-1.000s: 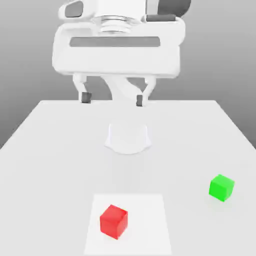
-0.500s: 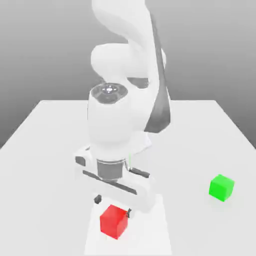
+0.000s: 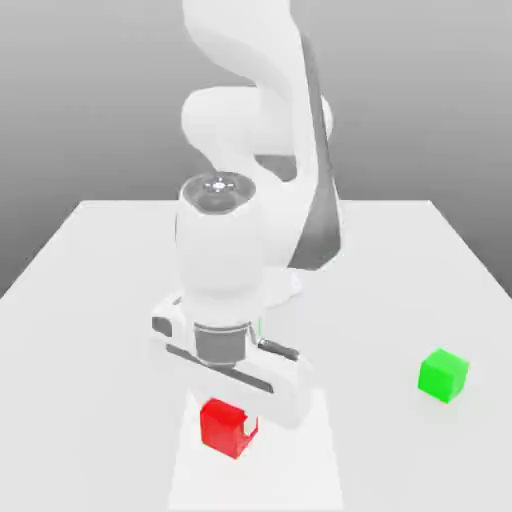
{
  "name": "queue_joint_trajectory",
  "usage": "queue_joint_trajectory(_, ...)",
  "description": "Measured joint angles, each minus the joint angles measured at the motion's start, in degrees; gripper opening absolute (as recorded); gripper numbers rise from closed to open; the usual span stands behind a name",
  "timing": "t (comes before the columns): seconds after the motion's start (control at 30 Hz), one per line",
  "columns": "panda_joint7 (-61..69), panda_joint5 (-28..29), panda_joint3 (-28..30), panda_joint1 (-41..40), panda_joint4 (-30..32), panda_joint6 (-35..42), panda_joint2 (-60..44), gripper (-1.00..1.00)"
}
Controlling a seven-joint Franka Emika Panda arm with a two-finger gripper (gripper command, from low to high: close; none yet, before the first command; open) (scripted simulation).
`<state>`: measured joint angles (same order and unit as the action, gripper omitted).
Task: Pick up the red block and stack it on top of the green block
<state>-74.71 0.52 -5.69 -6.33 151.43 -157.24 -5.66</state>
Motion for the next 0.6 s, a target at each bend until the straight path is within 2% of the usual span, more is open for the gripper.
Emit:
queue_joint_trajectory(0.4,-32.2,-4.4,-15.2,28.5,4.6,4.8,9.7,-1.0)
queue_joint_trajectory(0.6,-40.3,2.2,-15.3,29.1,4.6,-0.9,3.6,-1.0)
